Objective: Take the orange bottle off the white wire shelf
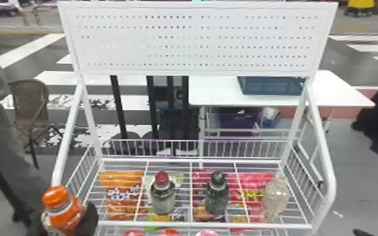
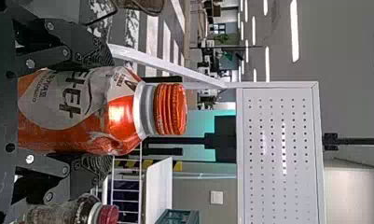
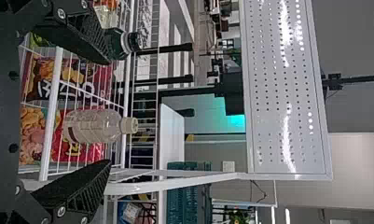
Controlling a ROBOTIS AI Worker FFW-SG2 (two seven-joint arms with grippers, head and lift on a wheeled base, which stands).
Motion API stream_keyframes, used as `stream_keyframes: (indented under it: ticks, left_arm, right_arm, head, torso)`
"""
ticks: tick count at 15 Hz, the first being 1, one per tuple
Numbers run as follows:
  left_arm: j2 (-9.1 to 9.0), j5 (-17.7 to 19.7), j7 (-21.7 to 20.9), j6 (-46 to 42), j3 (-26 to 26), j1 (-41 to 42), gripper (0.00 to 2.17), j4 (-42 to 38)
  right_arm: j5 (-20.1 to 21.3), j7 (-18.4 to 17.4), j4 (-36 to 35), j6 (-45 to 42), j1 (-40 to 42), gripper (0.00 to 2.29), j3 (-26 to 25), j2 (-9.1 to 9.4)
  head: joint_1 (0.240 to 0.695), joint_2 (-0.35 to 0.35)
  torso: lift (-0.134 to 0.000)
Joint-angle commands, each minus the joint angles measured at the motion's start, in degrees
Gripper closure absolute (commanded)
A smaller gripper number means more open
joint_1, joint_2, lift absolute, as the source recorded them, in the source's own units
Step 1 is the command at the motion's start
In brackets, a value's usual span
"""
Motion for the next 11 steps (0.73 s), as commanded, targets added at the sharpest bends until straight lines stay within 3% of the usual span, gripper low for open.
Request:
stream_keyframes:
  ticks: [1,11]
  left_arm:
    - [0.00,0.00,-0.01,-0.09,0.08,0.17,1.06,-0.21]
    - [0.00,-0.18,0.26,-0.09,-0.09,1.14,1.06,-1.35]
  right_arm:
    - [-0.02,-0.01,-0.18,0.00,0.08,0.15,0.03,0.00]
    - [-0.02,-0.01,-0.18,0.00,0.08,0.15,0.12,-0.18]
  head:
    - [0.499,0.000]
    - [0.499,0.000]
  torso:
    - [0.000]
    - [0.000]
